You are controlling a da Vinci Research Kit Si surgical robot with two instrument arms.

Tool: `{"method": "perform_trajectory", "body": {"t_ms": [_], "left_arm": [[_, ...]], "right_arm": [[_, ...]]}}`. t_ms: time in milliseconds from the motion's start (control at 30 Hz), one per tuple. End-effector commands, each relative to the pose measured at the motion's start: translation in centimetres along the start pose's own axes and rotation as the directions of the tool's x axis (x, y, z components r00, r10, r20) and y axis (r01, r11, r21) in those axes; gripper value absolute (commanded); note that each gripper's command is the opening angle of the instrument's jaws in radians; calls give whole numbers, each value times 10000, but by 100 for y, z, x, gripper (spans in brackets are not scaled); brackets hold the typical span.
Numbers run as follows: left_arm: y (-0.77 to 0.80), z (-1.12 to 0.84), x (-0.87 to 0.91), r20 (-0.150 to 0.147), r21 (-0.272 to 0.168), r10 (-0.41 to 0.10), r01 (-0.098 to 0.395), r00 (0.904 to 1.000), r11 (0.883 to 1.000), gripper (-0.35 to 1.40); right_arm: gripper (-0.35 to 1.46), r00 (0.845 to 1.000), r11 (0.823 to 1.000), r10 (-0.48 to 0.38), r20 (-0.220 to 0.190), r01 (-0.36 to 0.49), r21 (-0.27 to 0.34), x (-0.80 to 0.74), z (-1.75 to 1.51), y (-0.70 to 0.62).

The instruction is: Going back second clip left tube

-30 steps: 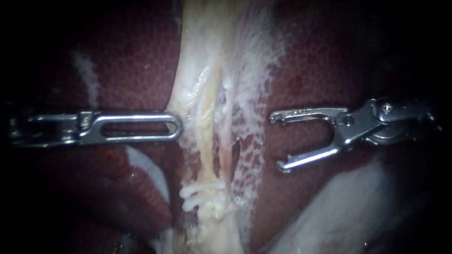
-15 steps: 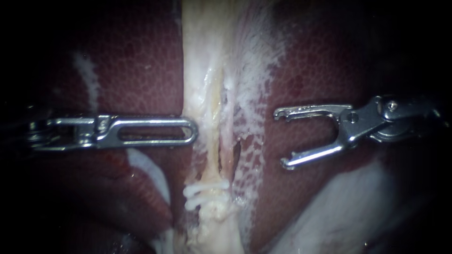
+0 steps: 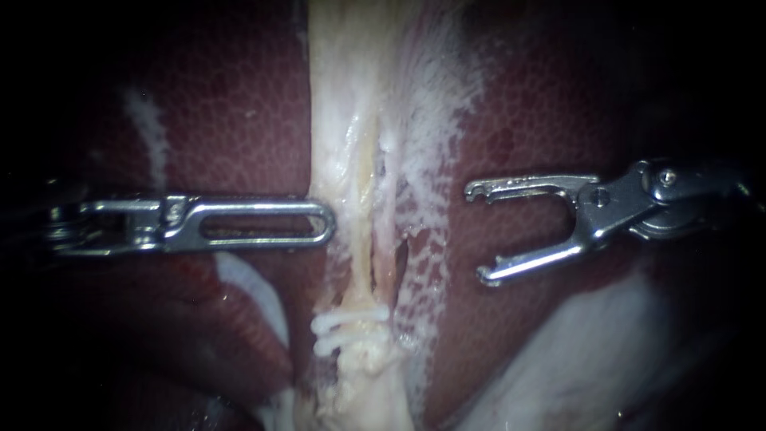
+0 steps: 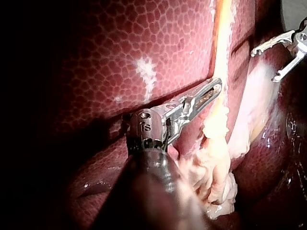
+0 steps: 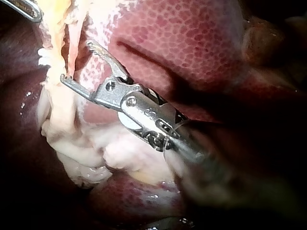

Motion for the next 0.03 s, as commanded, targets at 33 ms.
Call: {"method": "perform_trajectory", "body": {"t_ms": [33], "left_arm": [[0, 0, 0, 2, 0, -2, 2, 10000, 10000, -35]], "right_arm": [[60, 10000, 10000, 0, 2, 0, 2, 0, 0, 0]]}}
